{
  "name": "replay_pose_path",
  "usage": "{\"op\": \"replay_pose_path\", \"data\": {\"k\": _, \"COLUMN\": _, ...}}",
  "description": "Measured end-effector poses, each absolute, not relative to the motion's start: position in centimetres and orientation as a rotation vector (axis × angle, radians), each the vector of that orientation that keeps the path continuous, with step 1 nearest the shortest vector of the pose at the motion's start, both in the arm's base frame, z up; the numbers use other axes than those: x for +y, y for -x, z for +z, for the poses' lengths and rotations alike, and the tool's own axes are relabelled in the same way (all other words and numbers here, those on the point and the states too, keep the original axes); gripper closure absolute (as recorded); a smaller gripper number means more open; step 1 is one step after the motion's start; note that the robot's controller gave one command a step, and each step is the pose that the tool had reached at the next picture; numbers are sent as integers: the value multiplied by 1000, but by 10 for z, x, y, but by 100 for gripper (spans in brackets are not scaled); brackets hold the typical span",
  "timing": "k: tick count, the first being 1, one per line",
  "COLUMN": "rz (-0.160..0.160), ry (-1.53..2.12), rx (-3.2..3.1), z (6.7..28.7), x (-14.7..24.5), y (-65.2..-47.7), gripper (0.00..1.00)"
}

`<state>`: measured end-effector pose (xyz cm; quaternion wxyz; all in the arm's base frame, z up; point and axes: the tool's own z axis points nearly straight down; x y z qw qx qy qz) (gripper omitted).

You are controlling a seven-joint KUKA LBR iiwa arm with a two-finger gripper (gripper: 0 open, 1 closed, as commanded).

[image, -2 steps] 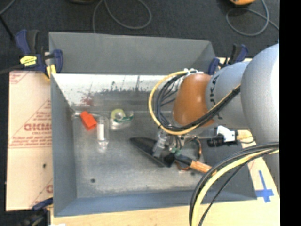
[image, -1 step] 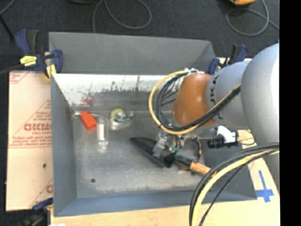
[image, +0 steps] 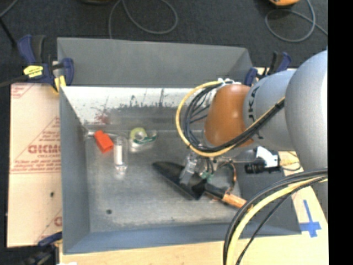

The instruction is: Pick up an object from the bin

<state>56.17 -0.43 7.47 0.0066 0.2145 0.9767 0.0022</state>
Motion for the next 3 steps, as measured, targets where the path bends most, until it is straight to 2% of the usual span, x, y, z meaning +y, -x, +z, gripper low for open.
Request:
{"op": "replay_pose_path", "data": {"k": 2, "rz": 6, "ry": -638, "rx": 3062, "z": 116, "x": -5, "y": -562, "gripper": 100}}
{"op": "replay_pose_path", "data": {"k": 3, "rz": 7, "ry": -648, "rx": 3054, "z": 127, "x": -5, "y": -563, "gripper": 100}}
